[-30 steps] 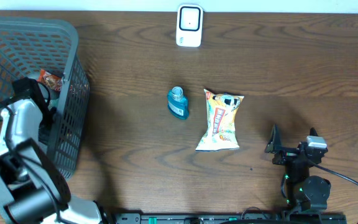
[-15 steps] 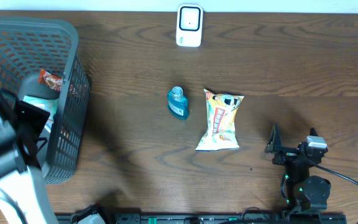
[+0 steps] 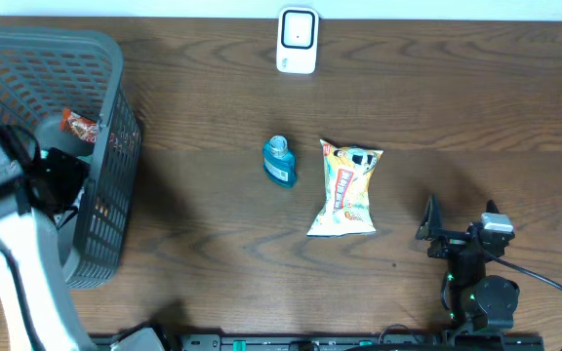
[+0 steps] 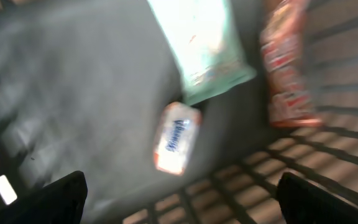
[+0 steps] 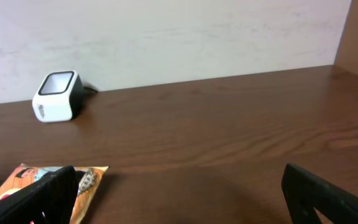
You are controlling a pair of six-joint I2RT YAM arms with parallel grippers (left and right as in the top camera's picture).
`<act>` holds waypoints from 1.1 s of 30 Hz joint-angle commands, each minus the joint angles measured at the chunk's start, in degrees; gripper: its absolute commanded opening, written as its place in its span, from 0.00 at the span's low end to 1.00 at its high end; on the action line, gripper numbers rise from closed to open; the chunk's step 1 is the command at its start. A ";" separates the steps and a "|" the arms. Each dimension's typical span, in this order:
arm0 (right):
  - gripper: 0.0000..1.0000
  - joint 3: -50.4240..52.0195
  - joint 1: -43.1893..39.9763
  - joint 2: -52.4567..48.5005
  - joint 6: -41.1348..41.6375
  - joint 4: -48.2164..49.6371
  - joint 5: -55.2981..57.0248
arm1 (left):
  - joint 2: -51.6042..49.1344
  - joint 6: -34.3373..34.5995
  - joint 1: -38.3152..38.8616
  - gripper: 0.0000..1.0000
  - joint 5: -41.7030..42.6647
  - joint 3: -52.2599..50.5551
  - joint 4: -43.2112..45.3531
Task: Scan the item barcode
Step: 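Reach the left gripper into the basket and grasp the small orange packet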
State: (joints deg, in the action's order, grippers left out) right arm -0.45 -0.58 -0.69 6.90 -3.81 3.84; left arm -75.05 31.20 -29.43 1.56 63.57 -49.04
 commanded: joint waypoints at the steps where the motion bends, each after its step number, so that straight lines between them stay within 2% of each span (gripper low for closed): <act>1: 0.99 0.13 0.68 0.31 -0.74 -0.09 0.11 | -7.56 -1.01 -0.20 0.98 -1.25 -0.35 0.17; 9: 0.99 0.13 0.68 0.31 -0.74 -0.09 0.11 | -18.03 -0.96 -0.17 0.98 -2.47 -0.35 3.21; 17: 0.99 0.13 0.68 0.31 -0.74 -0.09 0.11 | -19.37 -0.96 -0.17 0.98 -2.45 -0.35 5.46; 18: 0.99 0.13 0.68 0.31 -0.76 -0.09 0.11 | -19.37 -0.98 -0.17 0.92 -2.45 -0.35 5.64; 19: 0.99 0.13 0.68 0.31 -0.74 -0.09 0.11 | -19.37 -0.98 -0.17 0.80 -2.45 -0.35 5.66; 21: 0.99 0.13 0.68 0.31 -0.76 -0.09 0.11 | -19.37 -0.98 -0.17 0.71 -2.40 -0.35 5.46; 33: 0.99 0.13 0.68 0.31 -0.74 -0.09 0.11 | -19.39 -0.94 -0.11 0.70 -2.03 -0.42 5.09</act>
State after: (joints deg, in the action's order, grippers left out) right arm -0.45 -0.58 -0.69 6.90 -3.79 3.84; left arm -94.04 30.59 -29.47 -0.14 63.44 -43.66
